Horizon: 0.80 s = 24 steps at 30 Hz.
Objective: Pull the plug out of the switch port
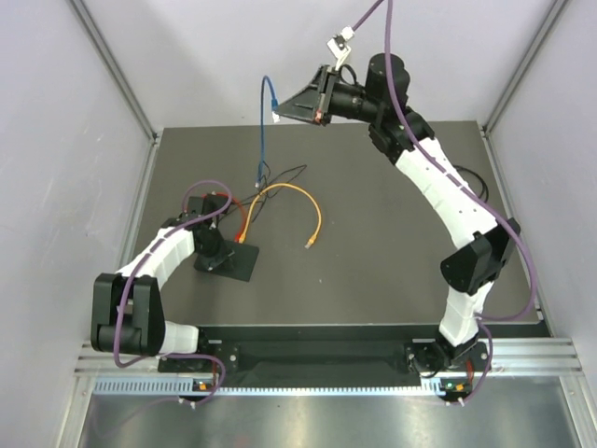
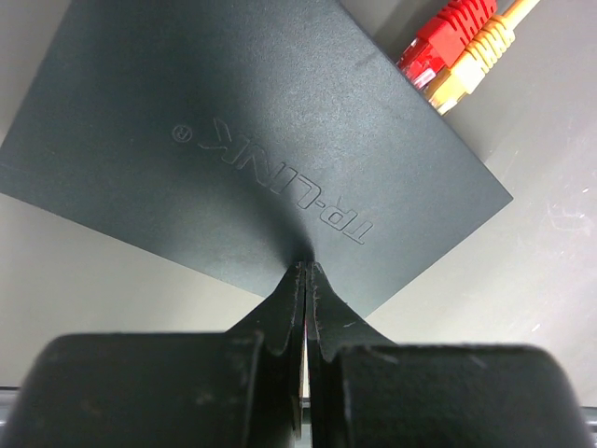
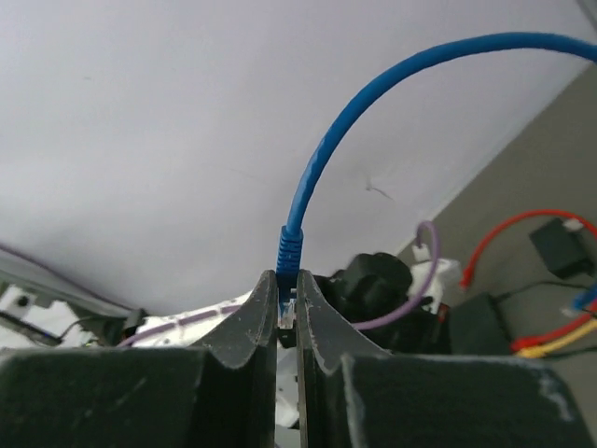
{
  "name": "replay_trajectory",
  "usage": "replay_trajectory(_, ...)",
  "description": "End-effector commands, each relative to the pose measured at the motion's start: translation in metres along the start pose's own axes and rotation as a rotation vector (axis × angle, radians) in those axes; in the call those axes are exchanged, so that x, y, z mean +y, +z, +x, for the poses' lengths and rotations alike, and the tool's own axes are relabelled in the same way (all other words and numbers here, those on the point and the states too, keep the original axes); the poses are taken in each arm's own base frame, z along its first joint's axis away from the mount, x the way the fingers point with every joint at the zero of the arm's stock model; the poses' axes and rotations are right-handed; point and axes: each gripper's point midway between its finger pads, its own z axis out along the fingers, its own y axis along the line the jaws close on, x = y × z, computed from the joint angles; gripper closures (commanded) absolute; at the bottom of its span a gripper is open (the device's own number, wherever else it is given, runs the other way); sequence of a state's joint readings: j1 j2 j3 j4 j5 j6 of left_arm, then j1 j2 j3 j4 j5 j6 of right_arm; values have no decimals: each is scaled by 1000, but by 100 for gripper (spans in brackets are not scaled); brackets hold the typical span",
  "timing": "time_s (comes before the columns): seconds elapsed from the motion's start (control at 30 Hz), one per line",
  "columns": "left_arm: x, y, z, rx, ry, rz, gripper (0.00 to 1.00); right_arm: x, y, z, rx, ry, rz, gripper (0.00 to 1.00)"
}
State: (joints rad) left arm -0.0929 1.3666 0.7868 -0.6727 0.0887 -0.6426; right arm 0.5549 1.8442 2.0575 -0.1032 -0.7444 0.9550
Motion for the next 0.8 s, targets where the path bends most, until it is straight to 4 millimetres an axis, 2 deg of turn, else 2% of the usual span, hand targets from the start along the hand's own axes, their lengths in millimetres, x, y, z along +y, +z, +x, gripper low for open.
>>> replay_trajectory(0.0, -8, -3, -13, -47, 7, 29, 100, -15, -8, 7, 39, -211, 156, 100)
replay_trajectory(0.03, -8, -2, -14, -46, 7, 28, 100, -26, -11, 13, 59, -225, 217, 100)
replay_trajectory(0.07, -8, -2, -14, -46, 7, 30, 100, -49, -20, 23, 93, -202, 351, 100)
replay_trajectory(0.1, -9, -2, -14, -44, 9, 33, 100, -60, -24, 31, 126, -254, 413, 100)
replay_trajectory(0.13, -10, -2, -15, -45, 8, 37, 100, -78, -32, 31, 122, -280, 515, 100)
replay_trajectory(0.2, -12, -2, -14, -40, 13, 48, 100, -102, -49, 56, 225, -298, 644, 100)
replay_trajectory(0.27, -15, -2, -15, -43, 15, 64, 100, -119, -61, 68, 271, -372, 716, 100)
replay_trajectory(0.33, -23, -4, -14, -37, 28, 107, 100, -127, -68, 73, 207, -456, 732, 100)
replay_trajectory(0.37, -25, -5, -16, -45, 29, 118, 98, -135, -82, 89, 213, -473, 749, 100)
replay_trajectory(0.47, -31, -8, -18, -49, 38, 147, 94, -133, -83, 79, 124, -535, 747, 100)
replay_trajectory(0.5, -34, -9, -20, -54, 41, 156, 91, -140, -87, 88, 125, -537, 749, 100)
replay_trajectory(0.53, -36, -11, -19, -50, 43, 171, 89, -129, -80, 74, 27, -557, 700, 100)
replay_trajectory(0.57, -40, -14, -20, -55, 49, 191, 88, -125, -86, 76, -1, -533, 691, 100)
replay_trajectory(0.63, -46, -19, -23, -72, 67, 228, 84, -116, -89, 66, -74, -424, 653, 100)
replay_trajectory(0.67, -49, -22, -24, -82, 67, 241, 82, -106, -87, 54, -144, -404, 606, 100)
replay_trajectory(0.7, -50, -25, -24, -88, 71, 249, 80, -105, -102, 48, -218, -312, 590, 100)
replay_trajectory(0.77, -59, -34, -26, -102, 82, 298, 77, -97, -113, 38, -288, -210, 507, 100)
